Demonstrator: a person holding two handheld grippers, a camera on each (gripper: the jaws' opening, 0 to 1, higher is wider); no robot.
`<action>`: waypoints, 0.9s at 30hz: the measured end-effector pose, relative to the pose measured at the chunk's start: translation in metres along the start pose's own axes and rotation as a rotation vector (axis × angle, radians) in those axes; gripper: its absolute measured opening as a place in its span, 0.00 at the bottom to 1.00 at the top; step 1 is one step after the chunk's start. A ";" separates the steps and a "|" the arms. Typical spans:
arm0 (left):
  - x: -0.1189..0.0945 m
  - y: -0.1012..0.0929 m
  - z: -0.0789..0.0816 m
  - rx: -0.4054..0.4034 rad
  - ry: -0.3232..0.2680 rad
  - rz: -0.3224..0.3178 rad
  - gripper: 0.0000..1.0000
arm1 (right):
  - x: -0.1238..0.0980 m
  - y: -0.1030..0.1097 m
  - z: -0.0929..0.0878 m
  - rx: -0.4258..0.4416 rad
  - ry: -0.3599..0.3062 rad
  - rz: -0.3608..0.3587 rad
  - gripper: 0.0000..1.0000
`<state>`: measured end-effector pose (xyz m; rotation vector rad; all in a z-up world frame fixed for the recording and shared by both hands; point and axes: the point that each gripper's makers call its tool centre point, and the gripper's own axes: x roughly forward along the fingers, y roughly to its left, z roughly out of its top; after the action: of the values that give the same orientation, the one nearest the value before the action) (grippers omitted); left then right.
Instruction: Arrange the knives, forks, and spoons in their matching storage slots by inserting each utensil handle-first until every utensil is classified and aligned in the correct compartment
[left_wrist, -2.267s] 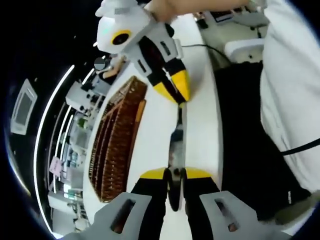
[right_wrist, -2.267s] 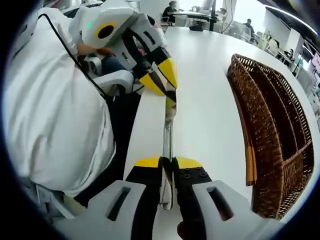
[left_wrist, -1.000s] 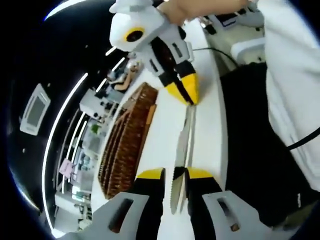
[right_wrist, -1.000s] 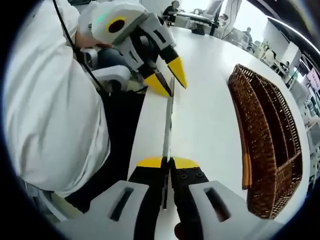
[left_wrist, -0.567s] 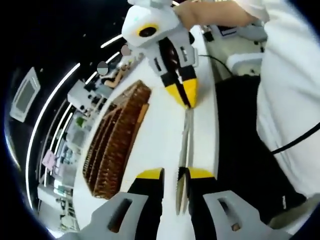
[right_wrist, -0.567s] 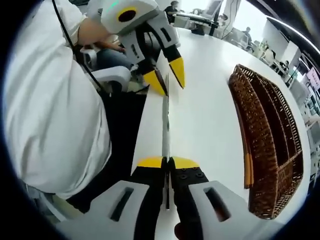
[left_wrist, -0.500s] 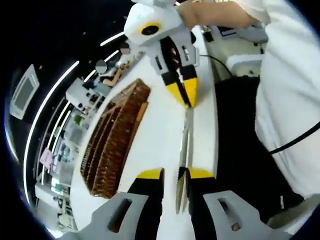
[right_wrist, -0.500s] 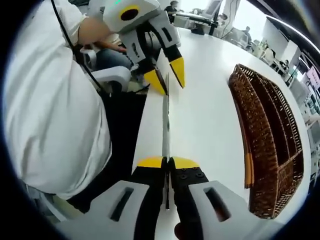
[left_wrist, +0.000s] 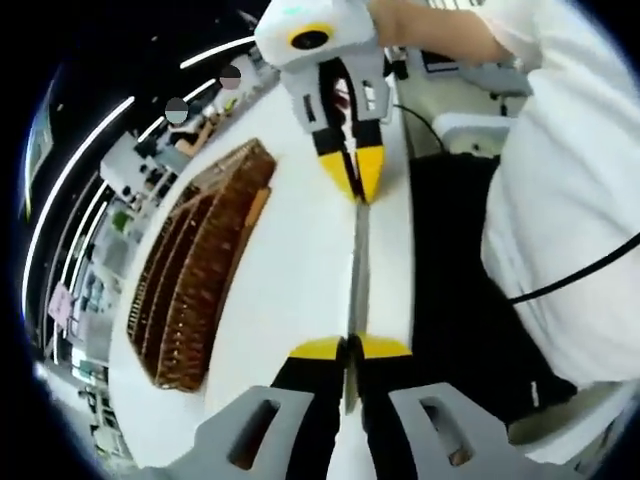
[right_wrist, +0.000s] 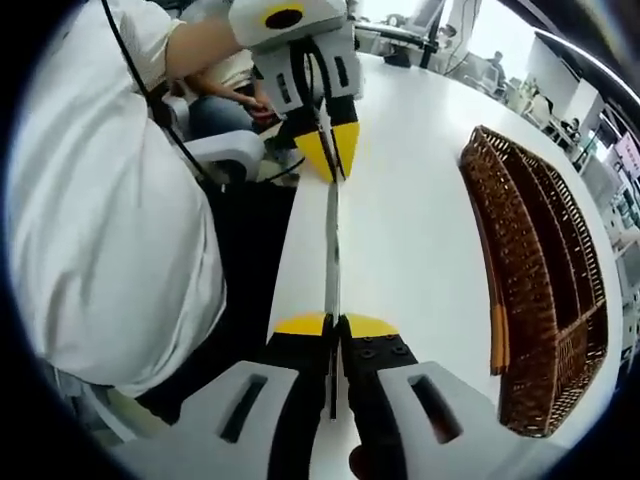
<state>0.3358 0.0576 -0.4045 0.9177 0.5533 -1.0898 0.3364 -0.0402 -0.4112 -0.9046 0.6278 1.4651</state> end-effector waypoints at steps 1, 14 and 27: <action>0.000 0.000 0.000 -0.001 0.003 -0.012 0.02 | 0.000 0.000 0.000 0.000 0.000 0.001 0.05; 0.002 -0.003 0.004 -0.032 0.002 -0.099 0.01 | -0.006 0.001 -0.005 -0.004 -0.003 0.003 0.05; 0.002 -0.004 0.005 -0.042 0.035 -0.150 0.01 | -0.005 0.001 -0.004 0.013 -0.003 0.010 0.04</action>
<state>0.3324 0.0514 -0.4052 0.8709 0.6799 -1.1944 0.3358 -0.0467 -0.4096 -0.8900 0.6392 1.4694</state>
